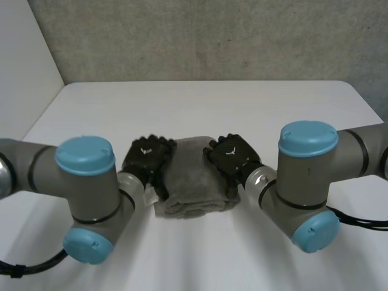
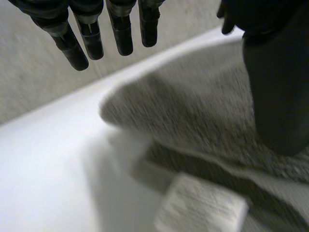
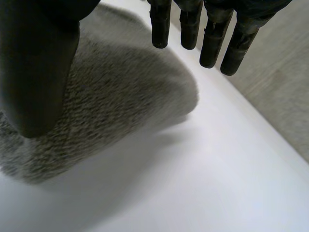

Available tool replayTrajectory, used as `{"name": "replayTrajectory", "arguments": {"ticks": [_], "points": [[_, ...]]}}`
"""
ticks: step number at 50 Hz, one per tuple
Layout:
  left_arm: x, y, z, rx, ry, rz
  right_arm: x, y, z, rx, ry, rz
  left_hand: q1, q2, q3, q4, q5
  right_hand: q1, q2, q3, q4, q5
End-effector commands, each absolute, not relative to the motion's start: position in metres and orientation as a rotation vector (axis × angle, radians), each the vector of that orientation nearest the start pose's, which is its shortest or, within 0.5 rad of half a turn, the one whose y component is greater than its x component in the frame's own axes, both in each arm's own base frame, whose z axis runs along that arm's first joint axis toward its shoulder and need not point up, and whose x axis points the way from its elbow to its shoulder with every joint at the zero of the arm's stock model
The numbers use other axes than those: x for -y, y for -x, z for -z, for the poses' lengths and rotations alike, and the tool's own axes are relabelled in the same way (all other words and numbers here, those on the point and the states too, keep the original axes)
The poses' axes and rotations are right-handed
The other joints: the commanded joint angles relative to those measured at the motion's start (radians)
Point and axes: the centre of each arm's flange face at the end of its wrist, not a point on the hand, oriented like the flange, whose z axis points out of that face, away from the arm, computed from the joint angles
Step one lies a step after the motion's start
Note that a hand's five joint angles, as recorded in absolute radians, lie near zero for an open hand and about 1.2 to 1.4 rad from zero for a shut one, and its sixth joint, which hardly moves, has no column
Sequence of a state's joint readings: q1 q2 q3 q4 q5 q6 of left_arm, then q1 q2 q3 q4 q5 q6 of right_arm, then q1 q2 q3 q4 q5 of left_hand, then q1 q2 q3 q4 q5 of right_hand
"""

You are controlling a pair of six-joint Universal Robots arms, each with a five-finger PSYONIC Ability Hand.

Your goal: Fold the towel.

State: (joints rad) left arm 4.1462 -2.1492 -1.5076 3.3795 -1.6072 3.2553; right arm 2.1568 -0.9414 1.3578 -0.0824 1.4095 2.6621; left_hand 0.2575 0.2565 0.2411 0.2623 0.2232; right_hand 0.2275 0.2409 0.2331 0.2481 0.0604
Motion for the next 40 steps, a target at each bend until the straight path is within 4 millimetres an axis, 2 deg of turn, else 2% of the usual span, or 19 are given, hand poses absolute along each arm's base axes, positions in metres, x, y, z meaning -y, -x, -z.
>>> {"name": "replayTrajectory", "arguments": {"ticks": [1,2,3,4,5,6,7,8,9,10,11,13,14,18,21,40], "points": [[0.255,0.313,-0.212,-2.438,-0.809,2.250,0.265,-0.322,-0.228,-1.952,1.053,1.855,-0.076,-0.075,-0.060,-0.081,-0.217,-0.053,-0.066,-0.059,-0.074,-0.060],[0.253,0.311,-0.231,-2.402,-0.793,2.306,0.266,-0.322,-0.228,-1.952,1.052,1.855,-0.076,-0.075,-0.060,-0.081,-0.217,-0.053,-0.066,-0.059,-0.074,-0.060],[0.253,0.311,-0.231,-2.402,-0.793,2.307,0.273,-0.312,-0.244,-1.954,0.942,1.879,-0.076,-0.075,-0.060,-0.081,-0.217,-0.053,-0.066,-0.059,-0.074,-0.060],[0.250,0.310,-0.250,-2.367,-0.775,2.362,0.273,-0.312,-0.244,-1.954,0.941,1.880,-0.076,-0.075,-0.060,-0.081,-0.217,-0.053,-0.066,-0.059,-0.074,-0.060],[0.247,0.307,-0.266,-2.339,-0.755,2.406,0.280,-0.303,-0.256,-1.955,0.838,1.899,-0.076,-0.075,-0.060,-0.081,-0.217,-0.053,-0.066,-0.059,-0.074,-0.060],[0.247,0.307,-0.266,-2.338,-0.755,2.406,0.285,-0.293,-0.269,-1.949,0.744,1.923,-0.076,-0.075,-0.060,-0.081,-0.217,-0.053,-0.066,-0.059,-0.074,-0.060],[0.245,0.303,-0.280,-2.316,-0.726,2.440,0.285,-0.293,-0.269,-1.949,0.743,1.924,-0.076,-0.075,-0.060,-0.081,-0.217,-0.053,-0.066,-0.059,-0.074,-0.060],[0.245,0.303,-0.280,-2.316,-0.726,2.440,0.289,-0.283,-0.282,-1.940,0.664,1.950,-0.076,-0.075,-0.060,-0.081,-0.217,-0.053,-0.066,-0.059,-0.074,-0.060],[0.243,0.299,-0.288,-2.315,-0.700,2.456,0.292,-0.275,-0.290,-1.941,0.604,1.964,-0.076,-0.075,-0.060,-0.081,-0.217,-0.053,-0.066,-0.059,-0.074,-0.060],[0.243,0.295,-0.293,-2.326,-0.671,2.458,0.292,-0.274,-0.290,-1.941,0.604,1.964,-0.076,-0.075,-0.060,-0.081,-0.217,-0.053,-0.066,-0.059,-0.074,-0.060],[0.243,0.295,-0.293,-2.326,-0.670,2.458,0.295,-0.264,-0.298,-1.952,0.544,1.985,-0.076,-0.075,-0.060,-0.081,-0.217,-0.053,-0.066,-0.059,-0.074,-0.060],[0.248,0.280,-0.297,-2.371,-0.559,2.424,0.297,-0.257,-0.304,-1.964,0.503,2.002,-0.073,-0.072,-0.057,-0.078,-0.214,-0.053,-0.066,-0.059,-0.074,-0.060],[0.248,0.280,-0.297,-2.371,-0.558,2.424,0.297,-0.253,-0.307,-1.982,0.475,2.015,-0.073,-0.072,-0.057,-0.078,-0.214,-0.053,-0.066,-0.059,-0.074,-0.060],[0.257,0.258,-0.314,-2.407,-0.368,2.411,0.295,-0.249,-0.314,-2.001,0.434,2.059,-0.073,-0.072,-0.057,-0.078,-0.214,-0.053,-0.066,-0.059,-0.074,-0.060],[0.260,0.253,-0.320,-2.428,-0.324,2.402,0.293,-0.246,-0.318,-2.015,0.404,2.086,-0.073,-0.072,-0.057,-0.078,-0.214,-0.053,-0.066,-0.059,-0.074,-0.060],[0.259,0.250,-0.322,-2.439,-0.321,2.387,0.293,-0.244,-0.315,-2.043,0.430,2.118,-0.073,-0.072,-0.057,-0.078,-0.214,-0.053,-0.066,-0.059,-0.074,-0.060]]}}
